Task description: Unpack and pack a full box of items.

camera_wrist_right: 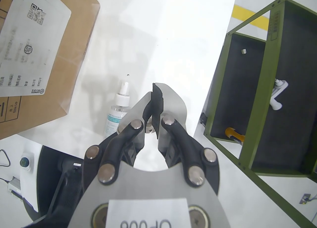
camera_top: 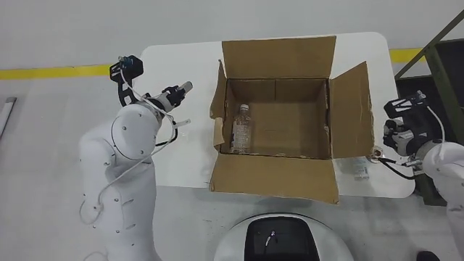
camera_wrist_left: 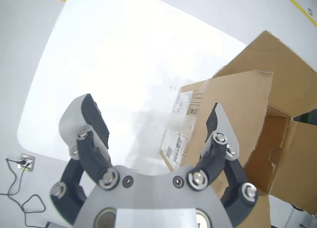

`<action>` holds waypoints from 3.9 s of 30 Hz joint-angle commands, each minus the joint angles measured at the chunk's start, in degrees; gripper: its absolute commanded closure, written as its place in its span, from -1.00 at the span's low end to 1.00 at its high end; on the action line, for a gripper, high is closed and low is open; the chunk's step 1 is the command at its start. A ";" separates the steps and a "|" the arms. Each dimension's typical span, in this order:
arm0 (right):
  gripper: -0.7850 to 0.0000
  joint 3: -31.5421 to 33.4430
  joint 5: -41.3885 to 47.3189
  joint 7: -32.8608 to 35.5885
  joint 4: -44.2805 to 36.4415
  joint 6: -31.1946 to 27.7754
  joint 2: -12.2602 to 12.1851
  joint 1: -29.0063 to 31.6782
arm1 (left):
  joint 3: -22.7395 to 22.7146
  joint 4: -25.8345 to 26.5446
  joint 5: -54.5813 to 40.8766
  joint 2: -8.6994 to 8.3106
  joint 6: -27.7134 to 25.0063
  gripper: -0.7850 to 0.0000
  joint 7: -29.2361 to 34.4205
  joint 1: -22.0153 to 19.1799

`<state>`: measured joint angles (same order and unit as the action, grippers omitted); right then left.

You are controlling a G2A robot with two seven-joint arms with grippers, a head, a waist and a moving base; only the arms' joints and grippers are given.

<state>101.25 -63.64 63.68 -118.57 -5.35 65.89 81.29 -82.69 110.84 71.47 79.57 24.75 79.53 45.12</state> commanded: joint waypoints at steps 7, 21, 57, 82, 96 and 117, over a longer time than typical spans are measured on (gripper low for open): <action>0.92 0.31 1.48 7.05 -1.10 -1.48 -0.66 -1.33 | 2.10 -3.19 6.05 0.19 -1.29 -1.00 1.30 0.05; 0.02 -0.65 1.22 8.72 -1.37 -1.84 -0.87 -1.58 | 2.10 -3.19 6.05 0.19 -1.29 -1.00 1.30 0.05; 0.03 -12.12 -3.66 7.32 2.88 5.98 -0.82 0.90 | 2.10 -3.19 6.05 0.19 -1.29 -1.00 1.30 0.05; 0.24 -14.92 -3.76 5.88 7.07 6.11 -0.84 -0.71 | 2.10 -3.19 6.05 0.19 -1.29 -1.00 1.30 0.05; 1.00 -2.42 9.71 2.70 3.66 12.29 -0.99 -1.08 | 2.10 -3.19 6.05 0.19 -1.29 -1.00 1.30 0.05; 1.00 21.05 70.18 -6.36 -2.33 2.72 -1.49 -5.65 | 2.10 -3.19 6.05 0.19 -1.29 -1.00 1.30 0.05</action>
<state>123.82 4.79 56.71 -120.77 -2.59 64.55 76.45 -80.59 107.64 77.51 79.75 23.46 80.83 45.17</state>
